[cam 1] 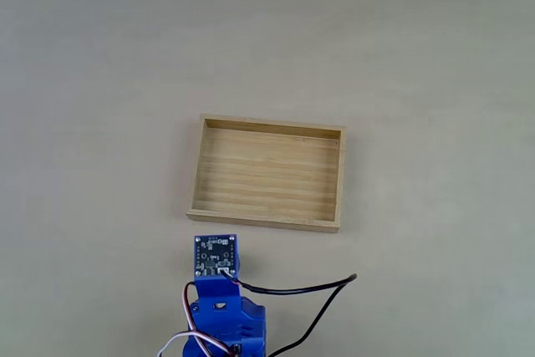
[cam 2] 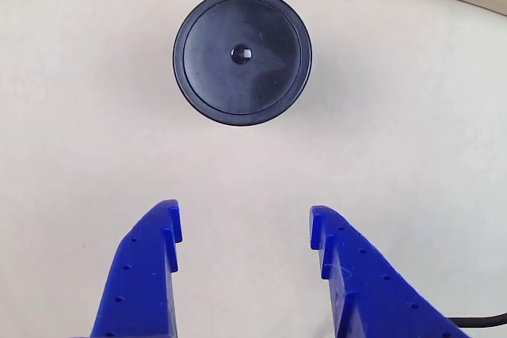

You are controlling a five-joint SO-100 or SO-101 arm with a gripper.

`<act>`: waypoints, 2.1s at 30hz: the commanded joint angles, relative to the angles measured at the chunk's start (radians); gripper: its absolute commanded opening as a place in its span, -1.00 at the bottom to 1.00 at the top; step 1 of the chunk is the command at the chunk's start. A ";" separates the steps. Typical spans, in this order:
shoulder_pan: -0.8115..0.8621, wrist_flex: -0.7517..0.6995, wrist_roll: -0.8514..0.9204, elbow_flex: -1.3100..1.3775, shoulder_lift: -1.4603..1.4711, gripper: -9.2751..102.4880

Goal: Place the black cylinder in the wooden box then return to rest.

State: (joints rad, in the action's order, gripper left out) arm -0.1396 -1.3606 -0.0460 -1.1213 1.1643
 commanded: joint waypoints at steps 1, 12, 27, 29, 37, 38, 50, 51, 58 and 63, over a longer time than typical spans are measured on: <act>0.006 0.026 -0.009 0.140 -0.064 -0.38; 0.035 0.121 -0.029 0.249 -0.253 -0.38; 0.026 0.202 -0.043 0.287 -0.382 -0.34; 0.026 0.204 -0.043 0.290 -0.382 -0.34; 0.026 0.230 -0.051 0.302 -0.414 -0.32; 0.025 0.232 -0.051 0.305 -0.420 -0.32; -0.002 0.250 -0.054 0.322 -0.449 -0.33; -0.005 0.250 -0.054 0.321 -0.451 -0.33; -0.002 0.265 -0.057 0.321 -0.472 -0.33; -0.002 0.272 -0.058 0.321 -0.483 -0.33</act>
State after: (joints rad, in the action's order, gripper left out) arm -0.1411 -1.1152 -0.0859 -0.9004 0.6780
